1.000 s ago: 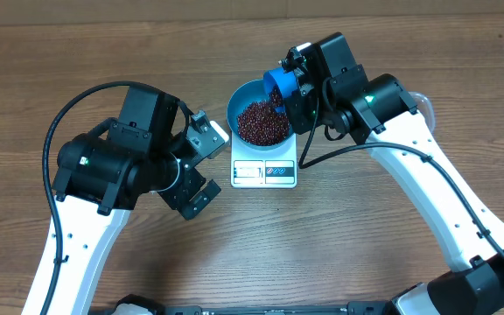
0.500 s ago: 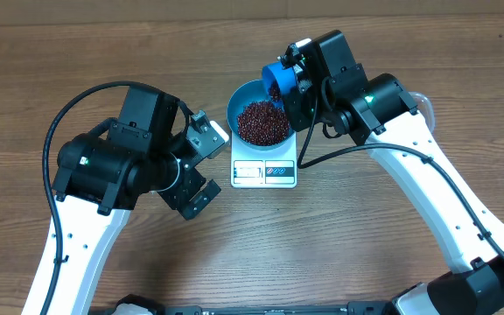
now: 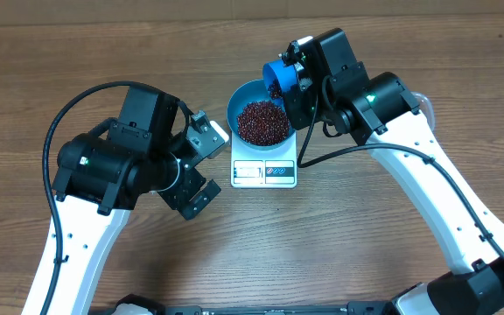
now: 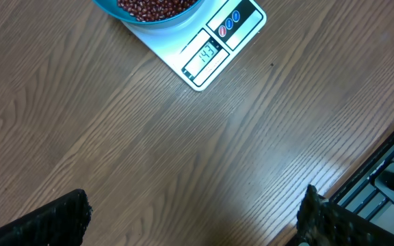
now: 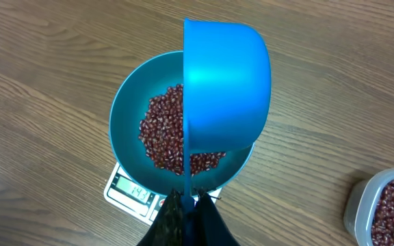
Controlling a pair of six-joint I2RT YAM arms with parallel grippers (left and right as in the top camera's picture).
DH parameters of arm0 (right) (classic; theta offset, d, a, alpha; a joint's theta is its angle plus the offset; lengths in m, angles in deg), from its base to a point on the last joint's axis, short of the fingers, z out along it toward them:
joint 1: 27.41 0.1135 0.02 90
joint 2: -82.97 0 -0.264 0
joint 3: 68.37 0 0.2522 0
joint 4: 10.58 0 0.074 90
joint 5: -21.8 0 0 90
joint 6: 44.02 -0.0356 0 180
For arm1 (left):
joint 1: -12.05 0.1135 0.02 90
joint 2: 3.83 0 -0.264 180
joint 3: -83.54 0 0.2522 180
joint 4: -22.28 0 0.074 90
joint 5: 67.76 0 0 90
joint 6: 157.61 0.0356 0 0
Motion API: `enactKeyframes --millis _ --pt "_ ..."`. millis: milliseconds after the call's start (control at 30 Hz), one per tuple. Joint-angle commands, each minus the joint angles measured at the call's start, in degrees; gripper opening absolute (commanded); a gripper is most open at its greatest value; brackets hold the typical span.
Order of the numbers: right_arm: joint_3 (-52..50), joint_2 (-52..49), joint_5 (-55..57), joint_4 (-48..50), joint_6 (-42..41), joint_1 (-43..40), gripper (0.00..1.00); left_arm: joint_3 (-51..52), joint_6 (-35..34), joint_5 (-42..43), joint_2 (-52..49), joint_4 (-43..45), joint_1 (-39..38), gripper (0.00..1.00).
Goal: Scoop item into bowl and weigh 150g on scale
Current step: 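Hold the scoop tilted over the bowl, shaking beans out gradually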
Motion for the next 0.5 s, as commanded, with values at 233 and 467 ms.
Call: enactKeyframes --millis 233,467 --pt "2.54 2.21 -2.67 0.68 -1.9 -0.04 0.04 -1.2 0.02 0.04 0.61 0.04 -0.11 1.0" --pt "1.92 1.92 -0.72 0.59 -1.9 -0.15 0.04 -1.2 0.0 0.04 0.61 0.04 -0.11 1.0"
